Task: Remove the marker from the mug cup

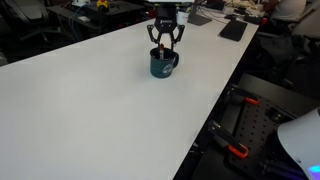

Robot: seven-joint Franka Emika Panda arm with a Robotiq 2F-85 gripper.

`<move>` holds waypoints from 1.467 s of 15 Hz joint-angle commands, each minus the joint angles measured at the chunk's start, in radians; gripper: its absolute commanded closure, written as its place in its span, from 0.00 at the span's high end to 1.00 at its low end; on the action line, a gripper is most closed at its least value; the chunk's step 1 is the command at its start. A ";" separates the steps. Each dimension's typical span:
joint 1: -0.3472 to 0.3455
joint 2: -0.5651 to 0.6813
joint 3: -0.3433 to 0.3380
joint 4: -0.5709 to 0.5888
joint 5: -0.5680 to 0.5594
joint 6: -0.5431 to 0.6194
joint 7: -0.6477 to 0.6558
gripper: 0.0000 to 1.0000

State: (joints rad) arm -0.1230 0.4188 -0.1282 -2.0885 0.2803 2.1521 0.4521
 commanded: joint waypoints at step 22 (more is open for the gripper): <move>-0.004 0.051 0.008 0.053 0.023 -0.051 -0.032 0.82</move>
State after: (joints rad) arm -0.1256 0.4400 -0.1230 -2.0652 0.2811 2.1275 0.4494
